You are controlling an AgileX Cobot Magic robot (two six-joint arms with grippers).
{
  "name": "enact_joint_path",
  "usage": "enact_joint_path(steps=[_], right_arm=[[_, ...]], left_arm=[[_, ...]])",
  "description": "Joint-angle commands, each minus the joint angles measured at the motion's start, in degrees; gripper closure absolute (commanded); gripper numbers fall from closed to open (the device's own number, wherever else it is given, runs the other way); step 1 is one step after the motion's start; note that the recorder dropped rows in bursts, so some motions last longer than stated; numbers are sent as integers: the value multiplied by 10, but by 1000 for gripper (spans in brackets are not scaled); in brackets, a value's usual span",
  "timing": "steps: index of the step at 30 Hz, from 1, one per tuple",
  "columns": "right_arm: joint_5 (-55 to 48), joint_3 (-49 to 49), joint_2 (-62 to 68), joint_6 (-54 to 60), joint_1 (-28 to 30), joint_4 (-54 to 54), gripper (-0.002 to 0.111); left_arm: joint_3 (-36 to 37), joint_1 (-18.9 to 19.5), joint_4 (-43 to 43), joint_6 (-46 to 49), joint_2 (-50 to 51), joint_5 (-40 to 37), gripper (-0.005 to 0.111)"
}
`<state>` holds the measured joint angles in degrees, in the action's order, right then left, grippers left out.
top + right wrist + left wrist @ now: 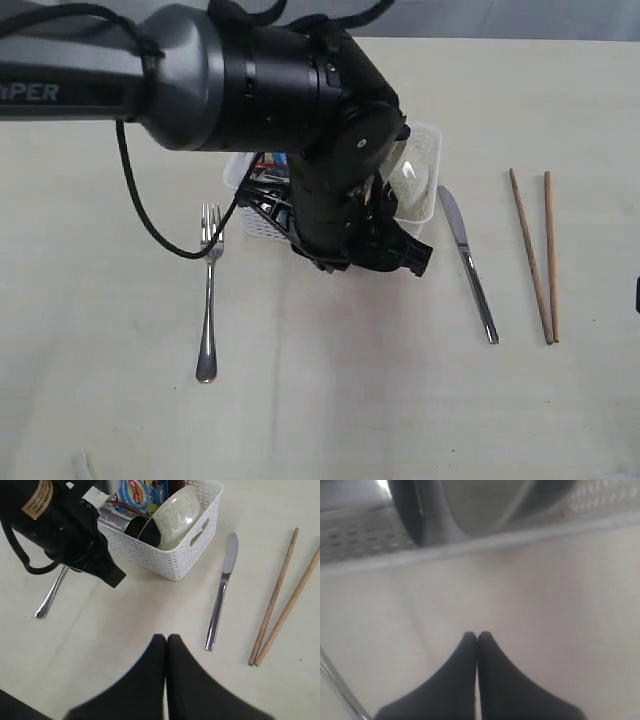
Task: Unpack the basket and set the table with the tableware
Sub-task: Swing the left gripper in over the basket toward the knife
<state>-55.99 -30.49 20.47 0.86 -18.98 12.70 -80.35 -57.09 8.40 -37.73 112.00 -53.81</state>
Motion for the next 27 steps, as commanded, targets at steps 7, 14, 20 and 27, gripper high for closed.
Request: enact_joint_path(steps=[7, 14, 20, 27], right_arm=[[2, 1, -4, 0, -1, -3, 108], [3, 1, -4, 5, -1, -3, 108], [4, 1, -4, 5, -1, -3, 108], [9, 1, -3, 5, -1, -3, 108]], left_arm=[[-4, -1, 137, -92, 34, 43, 107], [-8, 12, 179, -118, 38, 116, 107], [-8, 53, 179, -120, 44, 141, 107], [-8, 81, 179, -87, 44, 203, 107]])
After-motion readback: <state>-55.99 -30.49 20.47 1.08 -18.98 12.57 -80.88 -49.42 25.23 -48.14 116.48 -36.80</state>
